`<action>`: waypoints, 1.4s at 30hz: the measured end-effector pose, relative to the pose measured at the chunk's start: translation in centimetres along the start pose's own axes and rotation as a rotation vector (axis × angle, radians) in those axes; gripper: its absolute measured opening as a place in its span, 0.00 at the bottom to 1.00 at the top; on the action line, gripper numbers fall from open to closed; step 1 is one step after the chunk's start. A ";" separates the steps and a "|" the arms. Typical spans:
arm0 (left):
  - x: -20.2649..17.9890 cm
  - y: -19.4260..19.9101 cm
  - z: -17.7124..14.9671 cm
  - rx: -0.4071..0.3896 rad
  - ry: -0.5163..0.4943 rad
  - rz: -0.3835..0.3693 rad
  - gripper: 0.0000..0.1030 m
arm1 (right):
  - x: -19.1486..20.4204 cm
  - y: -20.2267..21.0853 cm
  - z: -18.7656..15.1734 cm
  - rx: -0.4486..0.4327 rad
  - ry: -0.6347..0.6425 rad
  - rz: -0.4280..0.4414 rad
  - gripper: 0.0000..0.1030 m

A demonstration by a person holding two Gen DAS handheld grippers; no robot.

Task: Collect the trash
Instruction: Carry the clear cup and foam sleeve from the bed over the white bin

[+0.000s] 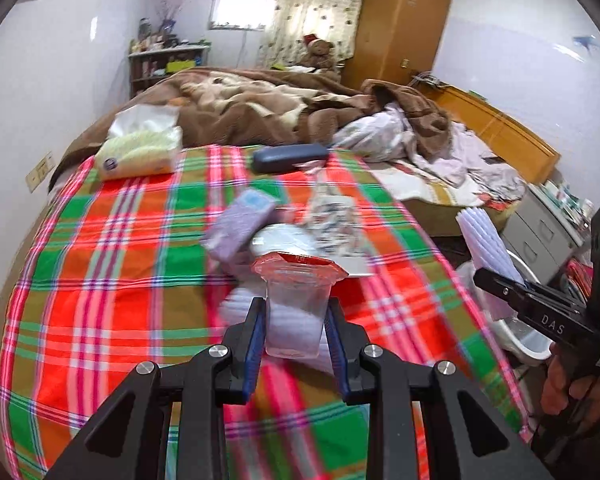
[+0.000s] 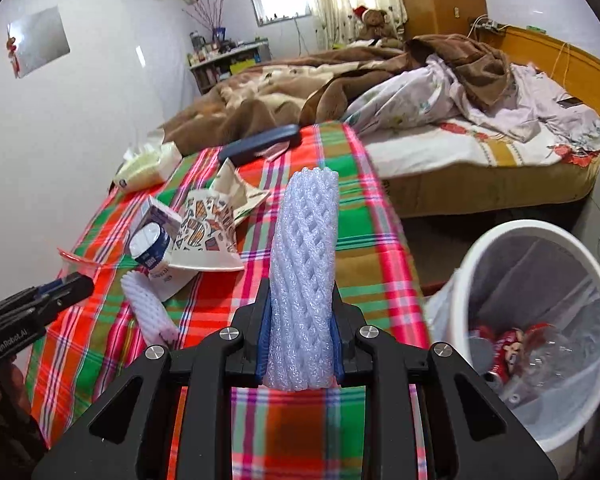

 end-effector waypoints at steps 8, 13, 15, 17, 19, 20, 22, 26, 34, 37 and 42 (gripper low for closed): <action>-6.7 1.7 0.0 -0.035 -0.080 -0.053 0.29 | -2.3 3.4 0.0 -0.058 -0.008 -0.023 0.24; -10.7 2.3 -0.1 -0.047 -0.124 -0.094 0.29 | -4.1 5.3 -0.4 -0.085 -0.019 -0.050 0.24; -12.3 2.4 -0.2 -0.048 -0.141 -0.112 0.29 | -4.9 6.0 -0.7 -0.092 -0.026 -0.061 0.24; -14.0 2.4 -0.4 -0.048 -0.157 -0.135 0.29 | -5.9 6.6 -0.8 -0.100 -0.036 -0.074 0.24; -15.4 2.4 -0.5 -0.049 -0.173 -0.152 0.29 | -6.7 7.1 -0.9 -0.105 -0.042 -0.088 0.24; -16.1 2.3 -0.6 -0.049 -0.179 -0.158 0.29 | -7.1 7.5 -1.0 -0.109 -0.048 -0.097 0.24; -17.8 2.2 -0.8 -0.052 -0.201 -0.168 0.29 | -8.2 8.0 -1.1 -0.114 -0.059 -0.113 0.24; -20.8 1.6 -1.1 -0.039 -0.230 -0.206 0.29 | -10.3 9.0 -1.6 -0.108 -0.077 -0.149 0.24; -26.1 -0.7 -1.8 0.014 -0.289 -0.263 0.29 | -14.3 9.2 -2.9 -0.054 -0.131 -0.194 0.24; -27.8 -1.8 -2.0 0.033 -0.310 -0.272 0.29 | -15.7 9.1 -3.6 -0.030 -0.158 -0.206 0.24; -29.9 -3.5 -2.6 0.067 -0.325 -0.279 0.29 | -17.3 8.4 -4.2 0.013 -0.181 -0.200 0.24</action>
Point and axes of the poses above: each gripper's, at about its wrist camera, not at the fingertips, and y roughly against the way its jaws point, x to its left, z to its top, the point moved 4 cm from there along -y, roughly the way its jaws point, and after that the axes turned 8 degrees about z, right-handed, at the moved point
